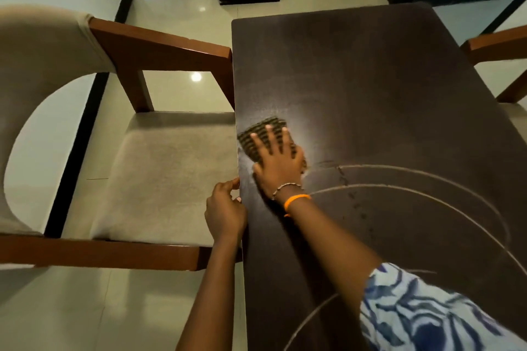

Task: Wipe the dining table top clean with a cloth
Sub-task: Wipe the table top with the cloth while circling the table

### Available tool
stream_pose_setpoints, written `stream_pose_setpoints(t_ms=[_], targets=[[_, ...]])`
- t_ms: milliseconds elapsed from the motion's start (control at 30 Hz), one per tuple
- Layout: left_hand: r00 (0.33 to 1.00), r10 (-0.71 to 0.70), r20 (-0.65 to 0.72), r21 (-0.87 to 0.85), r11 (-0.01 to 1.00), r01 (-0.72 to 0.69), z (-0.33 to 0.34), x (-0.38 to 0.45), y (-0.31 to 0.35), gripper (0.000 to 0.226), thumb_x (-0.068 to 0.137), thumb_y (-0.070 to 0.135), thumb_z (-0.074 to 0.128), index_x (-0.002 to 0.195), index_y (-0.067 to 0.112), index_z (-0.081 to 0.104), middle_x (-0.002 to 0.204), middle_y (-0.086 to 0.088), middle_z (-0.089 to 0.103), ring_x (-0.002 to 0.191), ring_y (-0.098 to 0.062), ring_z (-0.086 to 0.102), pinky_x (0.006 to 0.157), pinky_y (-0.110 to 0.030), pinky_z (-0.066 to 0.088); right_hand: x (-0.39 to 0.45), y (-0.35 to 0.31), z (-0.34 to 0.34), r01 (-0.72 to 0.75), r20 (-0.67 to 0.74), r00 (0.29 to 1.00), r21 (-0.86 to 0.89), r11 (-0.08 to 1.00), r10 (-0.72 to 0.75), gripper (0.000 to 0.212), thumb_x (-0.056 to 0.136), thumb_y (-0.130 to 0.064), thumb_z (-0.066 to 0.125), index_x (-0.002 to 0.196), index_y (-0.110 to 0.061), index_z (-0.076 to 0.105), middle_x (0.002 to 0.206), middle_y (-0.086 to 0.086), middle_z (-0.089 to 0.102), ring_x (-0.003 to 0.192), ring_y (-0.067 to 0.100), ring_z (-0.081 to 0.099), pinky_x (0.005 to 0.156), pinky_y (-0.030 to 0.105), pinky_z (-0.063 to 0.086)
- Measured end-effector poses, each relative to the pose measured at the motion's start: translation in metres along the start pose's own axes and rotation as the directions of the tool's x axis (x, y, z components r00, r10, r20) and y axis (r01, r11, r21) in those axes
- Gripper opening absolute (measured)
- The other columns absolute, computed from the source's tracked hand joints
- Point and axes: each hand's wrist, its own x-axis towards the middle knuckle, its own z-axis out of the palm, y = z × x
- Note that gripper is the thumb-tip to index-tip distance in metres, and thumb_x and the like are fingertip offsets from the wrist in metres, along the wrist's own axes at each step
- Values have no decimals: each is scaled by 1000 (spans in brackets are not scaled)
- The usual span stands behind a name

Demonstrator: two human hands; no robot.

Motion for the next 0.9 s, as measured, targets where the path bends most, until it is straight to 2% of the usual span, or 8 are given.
stream_pose_setpoints(t_ms=[100,233,333,433,533,633,733,900], targets=[[993,-72,-96,-3,997,72,1,-20,-4,36,88,4,49,121,15,60,122,-10,59,109,-30,57,88,-40,48,-14,-38,17,230,111,968,-24,973,-226,63,89,-39,43,147,-37,17,160,-2,2,146,28,-7,108,54,10],[996,-56,-62,67,996,60,-3,-40,-11,35,90,7,51,123,16,59,125,-8,59,113,-27,55,91,-41,48,-19,-9,8,295,89,953,-78,952,-288,63,89,-39,42,147,-38,18,159,-5,6,146,26,0,105,49,17],[998,-47,-39,60,997,49,-5,-42,-14,36,87,2,54,119,17,62,124,-6,60,110,-26,58,84,-37,50,-24,40,-7,136,15,991,-83,987,-135,64,87,-36,43,147,-37,19,159,-6,10,146,24,2,99,44,20],[999,-29,-15,22,999,30,-5,-40,-18,37,85,-3,56,117,16,63,121,-6,61,110,-26,58,82,-35,51,-30,113,-31,-105,-61,993,-107,989,99,64,88,-34,44,147,-37,19,159,-6,10,146,24,4,102,49,23],[1000,-19,4,-27,999,19,-3,-38,-22,37,84,-4,58,117,12,64,122,-5,61,109,-26,58,78,-31,50,-40,165,-51,-354,-112,931,-56,933,347,62,91,-31,43,147,-35,18,159,-4,10,146,27,3,105,57,20],[1000,-18,18,-62,998,19,-3,-36,-26,36,84,-3,60,117,10,64,121,-6,61,107,-26,59,78,-29,49,-42,155,-49,-483,-123,871,-37,875,476,62,92,-32,41,149,-32,16,159,-2,7,146,30,-1,105,60,18],[998,-42,49,-147,988,49,-5,-36,-29,38,85,-5,57,120,10,62,124,-7,60,111,-26,58,84,-26,46,-46,99,-34,-386,-107,920,-72,920,377,65,91,-35,42,148,-34,13,160,0,3,145,32,-4,103,59,20],[992,-99,78,-168,979,111,-8,-45,-30,49,89,-9,41,131,13,52,132,-5,56,114,-22,55,90,-27,44,-72,-15,11,-1,51,999,-4,1000,2,66,89,-39,42,148,-37,11,160,0,-1,145,30,-9,104,56,14]])
